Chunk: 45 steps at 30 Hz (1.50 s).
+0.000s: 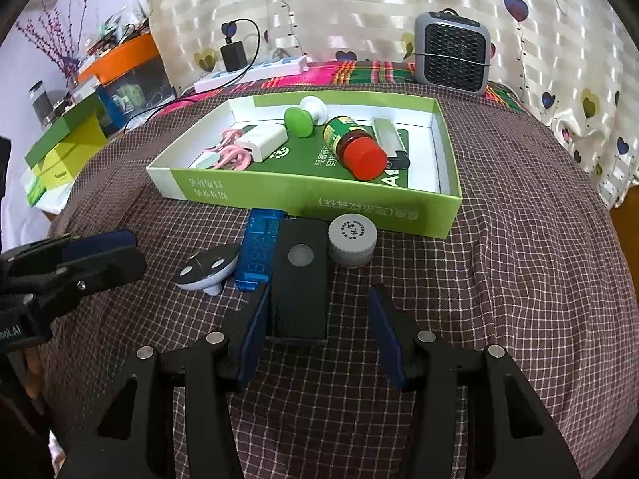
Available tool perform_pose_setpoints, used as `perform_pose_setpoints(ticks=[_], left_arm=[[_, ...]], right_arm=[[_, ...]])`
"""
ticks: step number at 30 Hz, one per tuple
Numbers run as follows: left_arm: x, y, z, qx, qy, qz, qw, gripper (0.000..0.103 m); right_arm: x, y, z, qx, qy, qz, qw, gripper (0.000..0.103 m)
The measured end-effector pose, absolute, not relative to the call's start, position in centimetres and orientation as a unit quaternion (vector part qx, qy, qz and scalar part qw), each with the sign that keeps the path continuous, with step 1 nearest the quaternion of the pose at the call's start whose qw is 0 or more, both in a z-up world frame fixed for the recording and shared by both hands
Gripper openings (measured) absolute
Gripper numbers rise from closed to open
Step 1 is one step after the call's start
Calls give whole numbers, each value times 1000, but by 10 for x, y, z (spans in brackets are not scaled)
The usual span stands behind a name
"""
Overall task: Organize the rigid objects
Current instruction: 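Close the left tool on the black round disc while the right tool closes on the black rectangular device, then lift the black disc with the left tool while the right tool lifts the black device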
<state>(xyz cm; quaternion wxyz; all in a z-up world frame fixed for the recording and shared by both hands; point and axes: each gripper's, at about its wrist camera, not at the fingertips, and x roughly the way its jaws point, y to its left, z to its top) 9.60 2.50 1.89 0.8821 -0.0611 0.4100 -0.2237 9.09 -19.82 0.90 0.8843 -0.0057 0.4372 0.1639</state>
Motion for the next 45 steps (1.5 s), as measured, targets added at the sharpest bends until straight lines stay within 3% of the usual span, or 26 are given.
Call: perform_pose_setpoints(ticks=[2,6,13,45], left_arm=[[98,23,18,-61,412,-228,880,44],[100,17,16,-59,416,-237,876,45],[108,12,12,-71,425,-243,869,46],[122,-13,-1,-53,448,-219,865,47]], right_arm=[[91,-199,9,-5,437,164,884,49],[91,-198,9,-13,436,166,884,37],[89,-198,9,-16,437,177,882,30],[57,-243,8,-27,432,149,889,29]])
